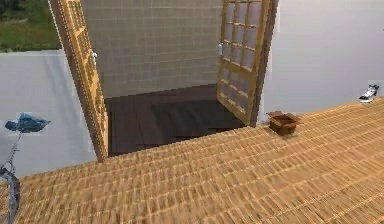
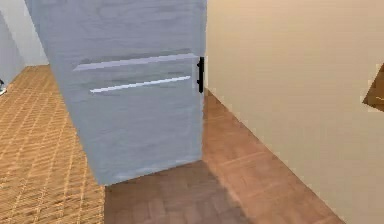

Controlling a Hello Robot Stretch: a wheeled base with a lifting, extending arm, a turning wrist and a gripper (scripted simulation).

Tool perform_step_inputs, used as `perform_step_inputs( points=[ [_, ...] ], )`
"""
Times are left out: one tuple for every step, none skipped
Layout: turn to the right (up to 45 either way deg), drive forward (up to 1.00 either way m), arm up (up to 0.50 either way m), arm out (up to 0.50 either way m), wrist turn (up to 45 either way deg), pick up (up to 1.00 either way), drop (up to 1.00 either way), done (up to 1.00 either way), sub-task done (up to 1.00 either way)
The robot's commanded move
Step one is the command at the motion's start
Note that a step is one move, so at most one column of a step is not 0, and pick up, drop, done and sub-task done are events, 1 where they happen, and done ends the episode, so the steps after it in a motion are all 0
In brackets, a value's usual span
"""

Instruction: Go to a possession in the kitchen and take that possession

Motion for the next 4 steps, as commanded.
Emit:
perform_step_inputs(
  points=[
    [0.0,1.0,0.0,0.0,0.0,0.0,0.0,0.0,0.0],
    [0.0,1.0,0.0,0.0,0.0,0.0,0.0,0.0,0.0],
    [0.0,1.0,0.0,0.0,0.0,0.0,0.0,0.0,0.0],
    [0.0,0.35,0.0,0.0,0.0,0.0,0.0,0.0,0.0]
  ],
)
